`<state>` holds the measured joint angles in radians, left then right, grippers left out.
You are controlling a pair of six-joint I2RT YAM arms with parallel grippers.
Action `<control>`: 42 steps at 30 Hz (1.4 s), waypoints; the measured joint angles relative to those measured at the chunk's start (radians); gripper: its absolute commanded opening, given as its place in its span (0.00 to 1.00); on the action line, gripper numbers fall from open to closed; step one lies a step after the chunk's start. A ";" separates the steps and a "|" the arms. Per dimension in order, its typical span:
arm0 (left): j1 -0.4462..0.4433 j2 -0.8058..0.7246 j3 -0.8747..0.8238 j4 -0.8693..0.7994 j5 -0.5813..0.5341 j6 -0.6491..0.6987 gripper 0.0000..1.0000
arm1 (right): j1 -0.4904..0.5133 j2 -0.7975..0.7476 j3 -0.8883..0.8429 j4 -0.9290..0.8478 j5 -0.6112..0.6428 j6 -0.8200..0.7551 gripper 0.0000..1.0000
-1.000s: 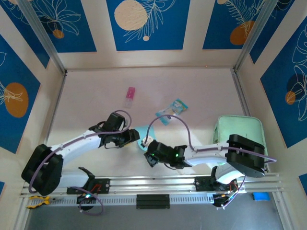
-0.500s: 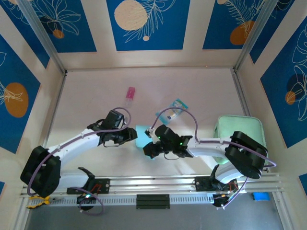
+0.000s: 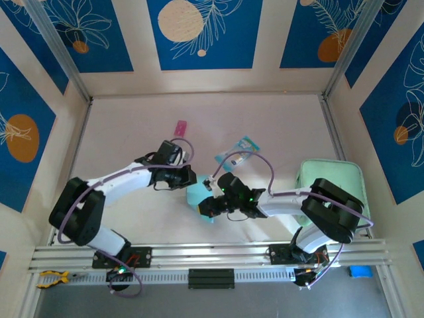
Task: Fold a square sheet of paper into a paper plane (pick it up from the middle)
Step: Perform the third fold on the triangle at the bottom-center of the table.
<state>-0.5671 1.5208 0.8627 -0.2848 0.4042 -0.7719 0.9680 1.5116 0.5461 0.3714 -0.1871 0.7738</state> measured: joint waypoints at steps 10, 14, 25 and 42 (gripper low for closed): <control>-0.002 0.199 0.075 0.026 0.002 0.055 0.06 | -0.001 0.058 -0.002 0.054 -0.031 0.024 0.01; -0.007 0.249 0.072 0.037 -0.021 0.068 0.04 | -0.004 0.063 -0.002 0.068 -0.035 0.025 0.01; -0.008 0.253 0.055 0.096 -0.010 0.075 0.03 | -0.039 0.070 -0.001 0.040 -0.042 0.020 0.01; -0.011 0.254 0.055 0.102 -0.007 0.075 0.03 | -0.120 0.027 0.006 -0.113 0.008 -0.015 0.01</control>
<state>-0.5781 1.7752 0.9173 -0.1825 0.3969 -0.6971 0.8478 1.5387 0.5522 0.2584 -0.1795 0.7586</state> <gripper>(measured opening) 0.064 0.063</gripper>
